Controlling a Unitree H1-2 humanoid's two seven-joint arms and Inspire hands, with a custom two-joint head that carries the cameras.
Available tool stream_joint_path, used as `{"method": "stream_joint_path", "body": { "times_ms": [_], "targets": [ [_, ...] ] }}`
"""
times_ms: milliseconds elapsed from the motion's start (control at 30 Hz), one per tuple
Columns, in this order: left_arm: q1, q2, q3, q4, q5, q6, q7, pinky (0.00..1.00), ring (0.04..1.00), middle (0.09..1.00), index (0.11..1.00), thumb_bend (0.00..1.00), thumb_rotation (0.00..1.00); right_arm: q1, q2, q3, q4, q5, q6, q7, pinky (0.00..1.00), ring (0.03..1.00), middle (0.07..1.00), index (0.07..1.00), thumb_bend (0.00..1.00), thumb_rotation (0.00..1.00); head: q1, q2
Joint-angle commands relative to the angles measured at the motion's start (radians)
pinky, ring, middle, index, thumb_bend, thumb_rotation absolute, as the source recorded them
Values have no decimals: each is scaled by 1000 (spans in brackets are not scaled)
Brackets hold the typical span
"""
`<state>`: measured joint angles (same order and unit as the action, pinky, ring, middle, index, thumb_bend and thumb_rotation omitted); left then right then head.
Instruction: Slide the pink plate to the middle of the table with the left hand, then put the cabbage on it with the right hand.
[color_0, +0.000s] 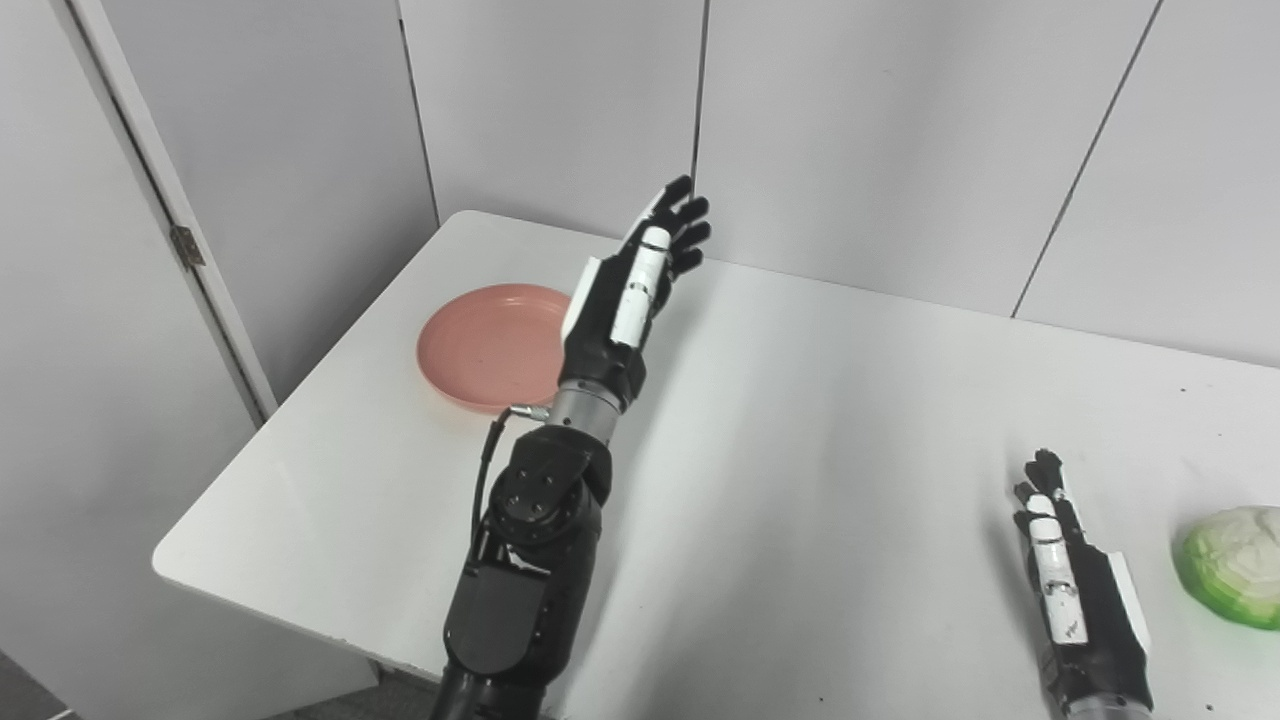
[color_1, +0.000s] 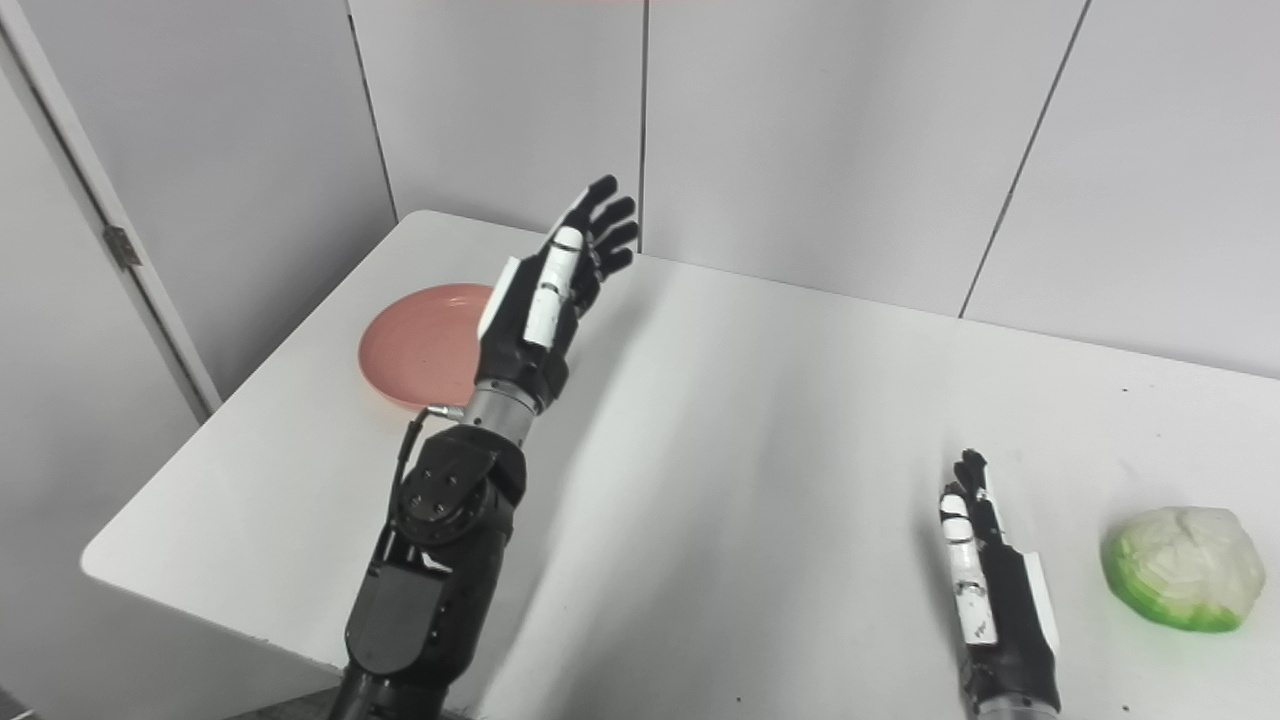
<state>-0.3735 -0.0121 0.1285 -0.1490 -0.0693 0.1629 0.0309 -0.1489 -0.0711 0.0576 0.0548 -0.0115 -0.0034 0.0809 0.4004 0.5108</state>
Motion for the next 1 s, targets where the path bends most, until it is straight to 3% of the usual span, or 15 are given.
{"method": "stream_joint_path", "body": {
  "times_ms": [0, 400, 967],
  "targets": [
    [-70, 26, 17, -26, -1, -21, 21, 896, 895, 912, 898, 456, 1000, 3, -1, -6, 13, 6, -34, 3, 1000, 991, 994, 1000, 110, 1000, -1, 0],
    [-141, 154, 150, 36, -7, -55, 94, 893, 905, 912, 895, 447, 1000, 9, -1, -3, -4, 0, -28, 1, 1000, 987, 994, 1000, 96, 1000, 21, -1],
    [-157, 288, 261, 205, -44, -137, 117, 912, 911, 921, 907, 432, 1000, 15, 0, -13, -24, 26, -2, 13, 1000, 990, 999, 1000, 100, 1000, 47, -4]
  ]
}}
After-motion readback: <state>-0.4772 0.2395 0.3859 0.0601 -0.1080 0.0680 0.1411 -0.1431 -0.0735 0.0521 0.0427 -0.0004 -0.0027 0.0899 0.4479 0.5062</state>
